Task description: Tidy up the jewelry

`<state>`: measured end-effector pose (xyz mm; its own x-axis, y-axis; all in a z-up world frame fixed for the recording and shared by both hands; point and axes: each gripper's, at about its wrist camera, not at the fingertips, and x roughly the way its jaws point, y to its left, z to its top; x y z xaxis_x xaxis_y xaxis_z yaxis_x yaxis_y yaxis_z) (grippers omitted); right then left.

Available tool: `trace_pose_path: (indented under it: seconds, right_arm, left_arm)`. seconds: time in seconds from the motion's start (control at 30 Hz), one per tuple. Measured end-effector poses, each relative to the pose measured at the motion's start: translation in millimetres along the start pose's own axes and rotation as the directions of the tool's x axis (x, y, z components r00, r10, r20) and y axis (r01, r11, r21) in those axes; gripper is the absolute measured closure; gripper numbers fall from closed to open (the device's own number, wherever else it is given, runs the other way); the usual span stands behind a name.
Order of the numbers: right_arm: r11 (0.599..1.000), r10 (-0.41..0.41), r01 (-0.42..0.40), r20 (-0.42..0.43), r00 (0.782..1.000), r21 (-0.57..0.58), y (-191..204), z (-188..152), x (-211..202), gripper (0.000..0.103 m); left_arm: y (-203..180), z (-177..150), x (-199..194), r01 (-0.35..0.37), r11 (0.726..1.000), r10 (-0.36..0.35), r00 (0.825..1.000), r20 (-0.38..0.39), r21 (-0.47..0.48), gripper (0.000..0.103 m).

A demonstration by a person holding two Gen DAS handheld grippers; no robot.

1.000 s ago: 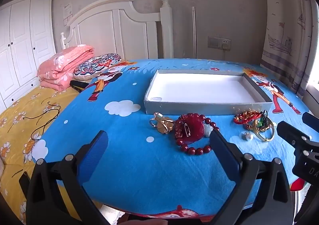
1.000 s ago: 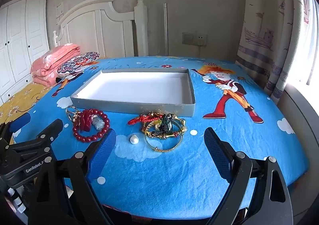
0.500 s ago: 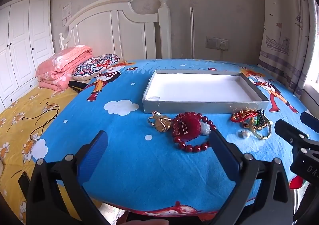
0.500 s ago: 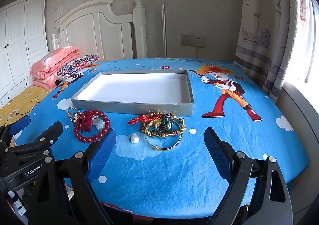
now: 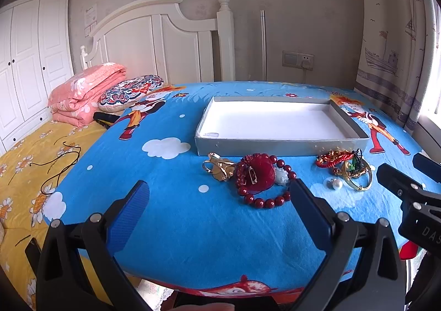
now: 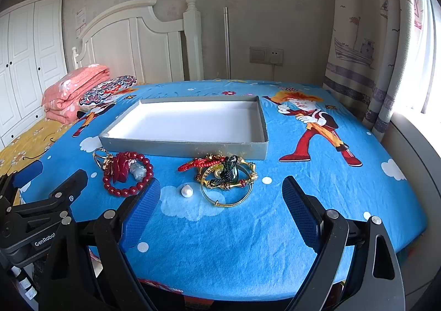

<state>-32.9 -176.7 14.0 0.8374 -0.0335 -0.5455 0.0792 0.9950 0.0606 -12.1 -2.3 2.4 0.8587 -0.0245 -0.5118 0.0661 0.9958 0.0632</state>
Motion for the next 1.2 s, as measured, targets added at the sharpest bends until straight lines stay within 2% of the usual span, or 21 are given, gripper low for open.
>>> trace_pose_path:
  seconds: [1.2]
  right_arm:
    - [1.000, 0.009, -0.009, -0.015, 1.000, -0.001, 7.6, -2.6, -0.1, 0.019]
  left_arm:
    - [2.5, 0.5, -0.9, 0.026, 0.999, -0.026, 0.999, -0.019, -0.020, 0.005]
